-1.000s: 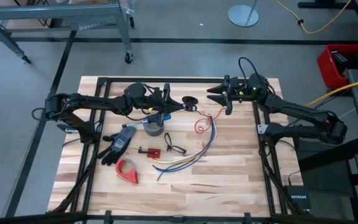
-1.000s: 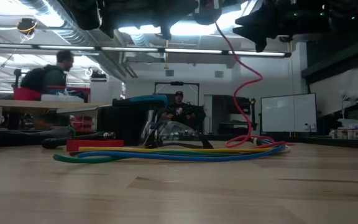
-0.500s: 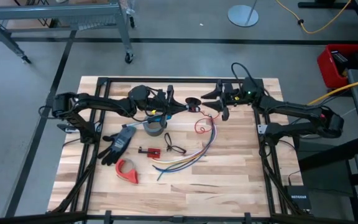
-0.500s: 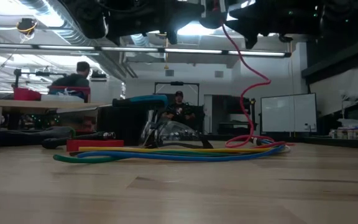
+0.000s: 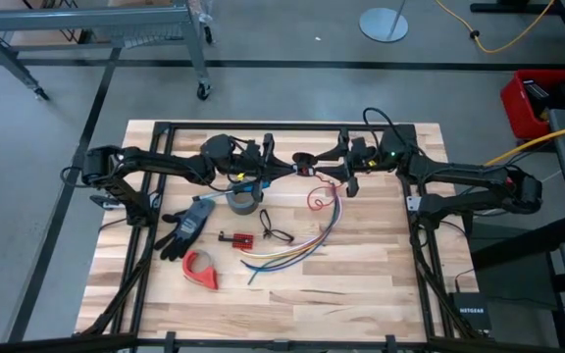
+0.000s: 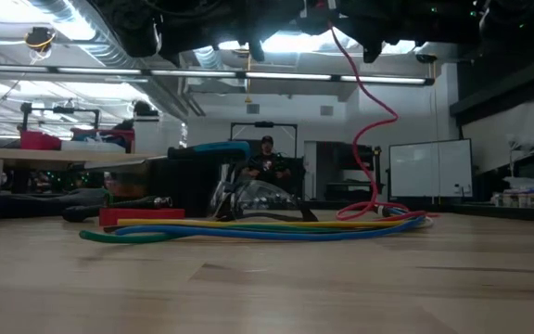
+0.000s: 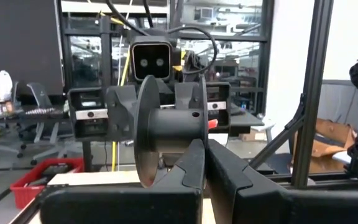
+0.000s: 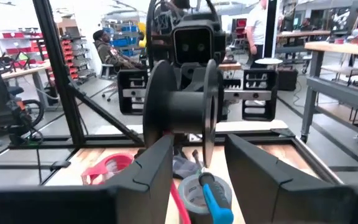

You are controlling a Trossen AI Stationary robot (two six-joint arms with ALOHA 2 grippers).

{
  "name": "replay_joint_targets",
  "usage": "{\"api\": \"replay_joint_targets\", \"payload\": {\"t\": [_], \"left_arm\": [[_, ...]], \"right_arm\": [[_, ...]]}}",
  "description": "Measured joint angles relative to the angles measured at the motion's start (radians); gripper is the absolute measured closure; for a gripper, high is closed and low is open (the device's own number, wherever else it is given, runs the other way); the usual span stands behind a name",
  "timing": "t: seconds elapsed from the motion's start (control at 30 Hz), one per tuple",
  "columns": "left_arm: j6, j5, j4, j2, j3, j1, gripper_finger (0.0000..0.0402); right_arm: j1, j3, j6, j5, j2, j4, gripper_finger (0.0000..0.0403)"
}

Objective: Coil cords
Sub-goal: Coil the red wire on the spool

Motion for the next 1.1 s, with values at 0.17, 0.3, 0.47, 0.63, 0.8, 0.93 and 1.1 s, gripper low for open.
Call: {"api": "replay_joint_targets", "payload": {"t": [0.17,0.3,0.47,0.63,0.8,0.93,1.1], "left_arm": [[-0.001,0.000,0.001,0.000,0.000,-0.007,0.0401],[0.004,0.000,-0.001,0.000,0.000,-0.020,0.0401],[0.025,-0.002,0.001,0.000,0.000,-0.037,0.0402],[0.025,-0.003,0.003,0.000,0.000,-0.038,0.0402],[0.029,0.000,0.005,0.000,0.000,-0.038,0.0401],[0.029,0.002,0.000,0.000,0.000,-0.038,0.0401],[0.027,0.002,0.000,0.000,0.000,-0.039,0.0402]], "right_arm": [[-0.001,0.000,-0.002,0.009,0.004,0.021,0.0253],[-0.001,0.000,-0.001,0.025,0.012,0.023,0.0253],[-0.001,0.000,0.000,0.023,0.035,0.024,0.0253],[-0.001,0.000,0.000,0.022,0.049,0.034,0.0253],[-0.001,0.000,0.001,-0.006,0.049,0.085,0.0253],[-0.001,0.000,0.001,-0.027,0.049,0.119,0.0253],[-0.001,0.000,0.009,-0.028,0.050,0.119,0.0253]]}}
